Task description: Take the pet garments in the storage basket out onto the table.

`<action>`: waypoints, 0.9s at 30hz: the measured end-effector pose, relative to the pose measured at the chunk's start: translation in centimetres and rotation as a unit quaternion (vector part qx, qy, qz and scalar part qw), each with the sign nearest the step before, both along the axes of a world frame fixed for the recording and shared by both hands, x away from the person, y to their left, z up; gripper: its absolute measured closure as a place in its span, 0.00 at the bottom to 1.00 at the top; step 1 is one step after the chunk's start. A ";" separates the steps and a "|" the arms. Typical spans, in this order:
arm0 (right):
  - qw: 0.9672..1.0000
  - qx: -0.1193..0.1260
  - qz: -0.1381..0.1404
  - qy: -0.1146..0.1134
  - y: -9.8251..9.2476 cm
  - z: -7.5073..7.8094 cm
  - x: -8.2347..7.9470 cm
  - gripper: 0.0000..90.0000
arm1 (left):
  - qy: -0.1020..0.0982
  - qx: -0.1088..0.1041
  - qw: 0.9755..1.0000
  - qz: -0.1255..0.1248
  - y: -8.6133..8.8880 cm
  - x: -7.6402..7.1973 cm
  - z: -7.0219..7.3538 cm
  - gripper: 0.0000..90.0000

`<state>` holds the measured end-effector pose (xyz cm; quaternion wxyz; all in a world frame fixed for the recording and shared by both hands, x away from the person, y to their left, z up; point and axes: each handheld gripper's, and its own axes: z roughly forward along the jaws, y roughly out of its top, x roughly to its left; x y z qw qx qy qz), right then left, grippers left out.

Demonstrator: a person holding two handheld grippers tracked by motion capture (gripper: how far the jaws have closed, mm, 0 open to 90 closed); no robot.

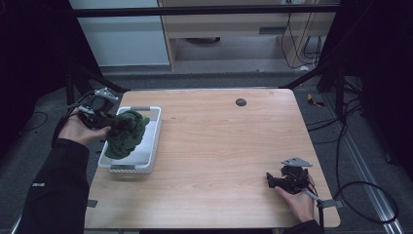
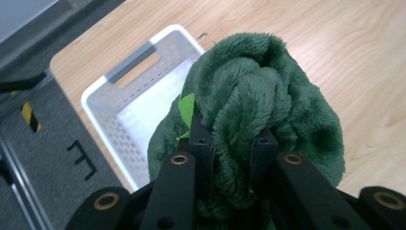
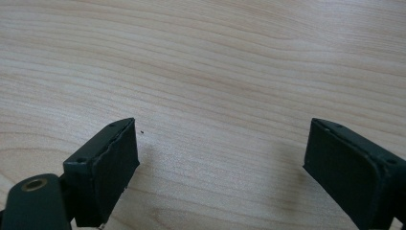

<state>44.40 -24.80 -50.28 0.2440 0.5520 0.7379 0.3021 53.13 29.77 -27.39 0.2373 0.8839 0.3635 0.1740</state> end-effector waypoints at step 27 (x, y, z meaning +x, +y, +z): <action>1.000 -0.004 0.004 -0.012 0.1 0.1 -0.1 0.13 | 0.021 0.060 0.982 -0.175 -9.2 -3.0 2.2 0.85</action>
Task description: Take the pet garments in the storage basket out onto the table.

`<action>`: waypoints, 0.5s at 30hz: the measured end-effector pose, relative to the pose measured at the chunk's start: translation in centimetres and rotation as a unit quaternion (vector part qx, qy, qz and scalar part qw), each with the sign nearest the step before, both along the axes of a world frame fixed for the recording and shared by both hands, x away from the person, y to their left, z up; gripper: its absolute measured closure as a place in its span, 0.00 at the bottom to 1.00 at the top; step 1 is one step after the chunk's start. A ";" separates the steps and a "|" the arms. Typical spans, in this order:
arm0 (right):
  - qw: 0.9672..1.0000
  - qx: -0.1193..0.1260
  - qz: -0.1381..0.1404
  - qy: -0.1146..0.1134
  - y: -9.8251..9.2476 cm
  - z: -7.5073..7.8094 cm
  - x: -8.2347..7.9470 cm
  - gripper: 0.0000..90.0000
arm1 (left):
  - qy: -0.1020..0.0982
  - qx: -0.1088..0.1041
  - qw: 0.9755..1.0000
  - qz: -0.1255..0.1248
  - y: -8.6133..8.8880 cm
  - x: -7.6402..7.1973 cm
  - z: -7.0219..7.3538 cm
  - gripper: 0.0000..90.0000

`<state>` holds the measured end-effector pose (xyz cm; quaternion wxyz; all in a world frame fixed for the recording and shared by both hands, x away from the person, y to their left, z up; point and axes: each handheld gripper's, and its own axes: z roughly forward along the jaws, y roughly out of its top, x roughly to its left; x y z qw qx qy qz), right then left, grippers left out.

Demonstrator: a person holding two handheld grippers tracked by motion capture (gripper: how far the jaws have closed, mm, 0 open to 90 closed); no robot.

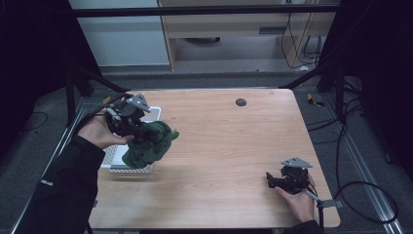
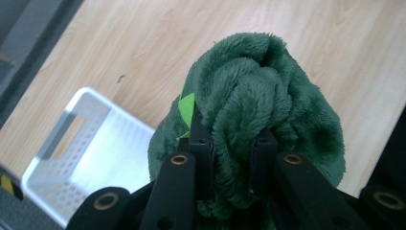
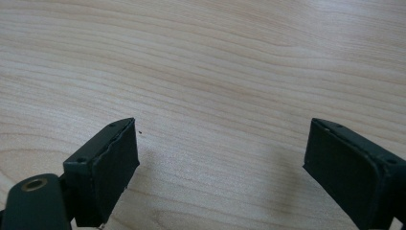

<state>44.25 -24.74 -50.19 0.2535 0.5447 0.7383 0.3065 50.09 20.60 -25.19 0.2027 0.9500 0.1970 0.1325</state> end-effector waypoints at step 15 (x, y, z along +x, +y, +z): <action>1.000 0.000 0.002 -0.002 0.0 0.0 0.0 0.13 | 0.023 0.028 0.997 -0.068 -5.5 -0.3 -1.3 0.85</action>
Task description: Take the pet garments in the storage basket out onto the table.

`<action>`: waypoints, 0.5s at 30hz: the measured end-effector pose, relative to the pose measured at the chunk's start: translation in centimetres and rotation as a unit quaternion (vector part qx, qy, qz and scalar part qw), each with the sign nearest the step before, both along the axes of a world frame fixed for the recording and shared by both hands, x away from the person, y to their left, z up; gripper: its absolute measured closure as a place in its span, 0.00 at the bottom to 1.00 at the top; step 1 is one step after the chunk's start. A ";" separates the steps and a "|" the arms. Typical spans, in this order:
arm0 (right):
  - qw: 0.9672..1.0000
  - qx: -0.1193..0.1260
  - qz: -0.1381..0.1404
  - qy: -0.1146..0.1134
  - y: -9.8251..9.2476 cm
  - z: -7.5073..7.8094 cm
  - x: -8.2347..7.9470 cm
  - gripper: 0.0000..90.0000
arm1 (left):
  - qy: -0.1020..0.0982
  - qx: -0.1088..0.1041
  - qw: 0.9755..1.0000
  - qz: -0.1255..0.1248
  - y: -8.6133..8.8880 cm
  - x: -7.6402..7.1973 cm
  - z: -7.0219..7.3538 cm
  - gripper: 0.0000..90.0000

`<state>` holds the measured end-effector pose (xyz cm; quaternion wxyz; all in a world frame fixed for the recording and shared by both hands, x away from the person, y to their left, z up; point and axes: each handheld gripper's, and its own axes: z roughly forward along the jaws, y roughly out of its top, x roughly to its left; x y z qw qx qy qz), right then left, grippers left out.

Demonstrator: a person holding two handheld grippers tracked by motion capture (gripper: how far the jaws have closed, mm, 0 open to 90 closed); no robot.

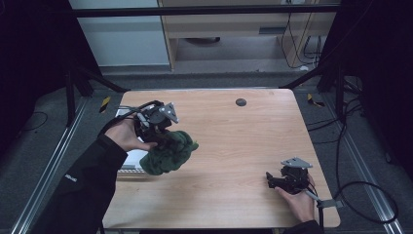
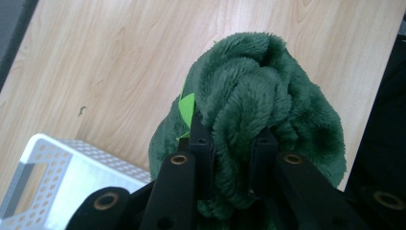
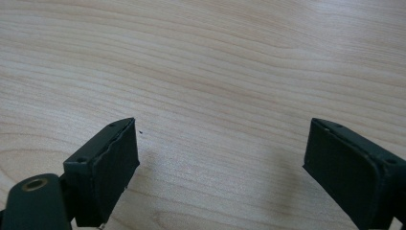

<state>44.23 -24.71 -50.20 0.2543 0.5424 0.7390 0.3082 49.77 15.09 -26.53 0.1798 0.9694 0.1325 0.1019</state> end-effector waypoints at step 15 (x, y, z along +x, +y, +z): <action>1.000 0.002 0.000 0.001 0.0 0.0 0.0 0.13 | 0.020 0.030 0.998 -0.052 -4.4 -0.1 -1.7 0.85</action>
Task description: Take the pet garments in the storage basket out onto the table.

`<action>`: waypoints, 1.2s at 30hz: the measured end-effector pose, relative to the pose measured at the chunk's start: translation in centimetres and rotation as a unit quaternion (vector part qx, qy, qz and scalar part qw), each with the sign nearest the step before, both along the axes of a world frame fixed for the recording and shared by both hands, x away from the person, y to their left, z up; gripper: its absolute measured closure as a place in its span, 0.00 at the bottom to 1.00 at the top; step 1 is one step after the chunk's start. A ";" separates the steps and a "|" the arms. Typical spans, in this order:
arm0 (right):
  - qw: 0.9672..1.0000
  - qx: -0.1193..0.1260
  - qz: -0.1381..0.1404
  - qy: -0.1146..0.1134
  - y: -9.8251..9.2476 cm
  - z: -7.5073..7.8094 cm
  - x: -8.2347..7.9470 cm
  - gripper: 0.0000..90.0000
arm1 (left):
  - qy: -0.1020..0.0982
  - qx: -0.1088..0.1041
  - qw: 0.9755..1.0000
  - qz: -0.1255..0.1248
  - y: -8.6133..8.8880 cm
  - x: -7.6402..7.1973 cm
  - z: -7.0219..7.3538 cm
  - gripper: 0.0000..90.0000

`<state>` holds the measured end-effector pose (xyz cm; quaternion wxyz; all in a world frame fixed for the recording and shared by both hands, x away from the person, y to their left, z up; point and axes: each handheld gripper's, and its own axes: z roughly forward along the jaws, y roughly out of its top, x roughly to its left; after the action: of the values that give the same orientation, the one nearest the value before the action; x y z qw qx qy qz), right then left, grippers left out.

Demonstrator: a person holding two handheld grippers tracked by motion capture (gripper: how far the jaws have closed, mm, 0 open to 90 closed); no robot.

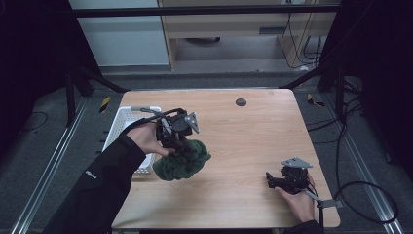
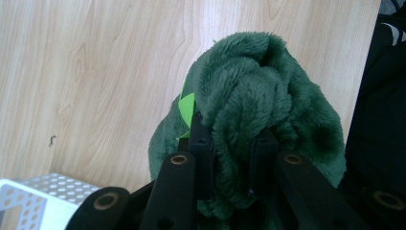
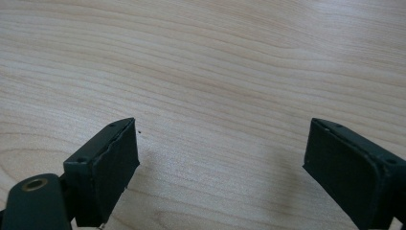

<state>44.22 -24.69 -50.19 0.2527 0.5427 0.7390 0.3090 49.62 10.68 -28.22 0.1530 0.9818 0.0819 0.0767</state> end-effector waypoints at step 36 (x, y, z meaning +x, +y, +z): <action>1.000 0.001 0.005 -0.001 0.0 0.0 0.0 0.13 | 0.033 0.011 0.996 -0.077 -5.4 0.3 -6.1 0.84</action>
<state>44.24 -24.66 -50.23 0.2513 0.5387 0.7415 0.3111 49.88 5.30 -34.35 0.1444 0.9889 0.0098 0.0326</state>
